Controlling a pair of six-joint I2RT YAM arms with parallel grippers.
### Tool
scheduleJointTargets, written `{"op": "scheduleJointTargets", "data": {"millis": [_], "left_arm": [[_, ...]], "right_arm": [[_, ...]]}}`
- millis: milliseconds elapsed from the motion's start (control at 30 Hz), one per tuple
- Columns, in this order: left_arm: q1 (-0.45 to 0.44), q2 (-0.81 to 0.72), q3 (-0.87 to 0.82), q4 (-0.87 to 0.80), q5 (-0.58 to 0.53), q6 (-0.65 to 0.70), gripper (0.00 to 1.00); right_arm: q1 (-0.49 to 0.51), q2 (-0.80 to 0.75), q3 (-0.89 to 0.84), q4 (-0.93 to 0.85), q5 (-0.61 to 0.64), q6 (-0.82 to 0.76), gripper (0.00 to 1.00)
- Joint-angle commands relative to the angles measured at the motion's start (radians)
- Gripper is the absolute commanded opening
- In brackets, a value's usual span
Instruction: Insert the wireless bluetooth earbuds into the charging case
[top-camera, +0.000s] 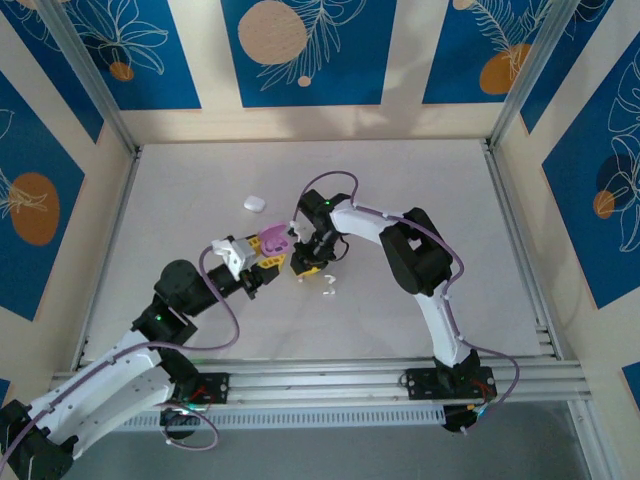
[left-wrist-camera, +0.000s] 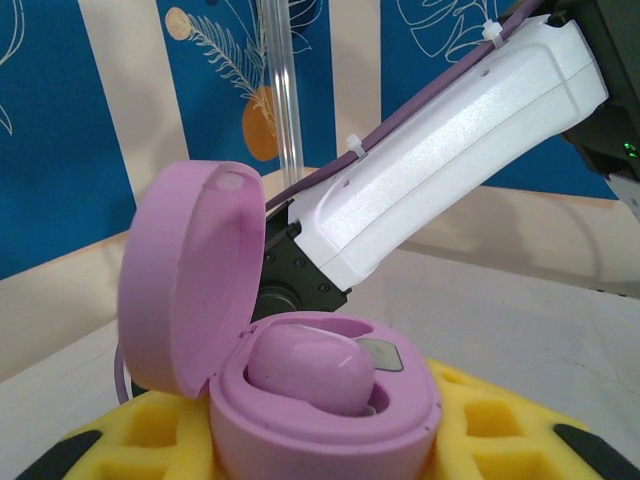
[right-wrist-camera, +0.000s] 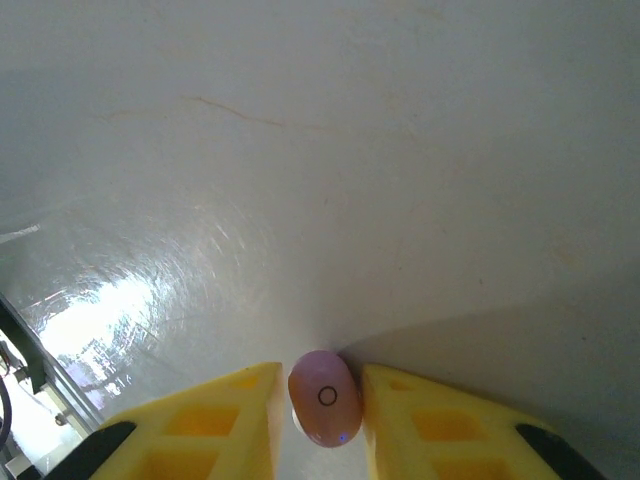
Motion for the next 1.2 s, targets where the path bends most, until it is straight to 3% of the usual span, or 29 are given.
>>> {"op": "scheduleJointTargets", "data": {"millis": [0,500,900,1167], "left_arm": [[-0.010,0.003,0.036,0.026,0.025,0.004,0.30],[-0.011,-0.002,0.033,0.012,0.008,0.005,0.30],[-0.010,0.021,0.031,0.017,-0.013,0.005,0.30],[-0.011,0.043,0.029,0.034,-0.015,-0.001,0.30]], "right_arm": [[0.000,0.032,0.006,-0.001,-0.024,0.011,0.28],[0.000,-0.052,-0.037,0.027,-0.029,0.061,0.22],[-0.047,-0.375,-0.200,0.102,-0.012,0.142,0.21],[-0.069,-0.674,-0.256,0.068,0.086,0.157,0.20]]}}
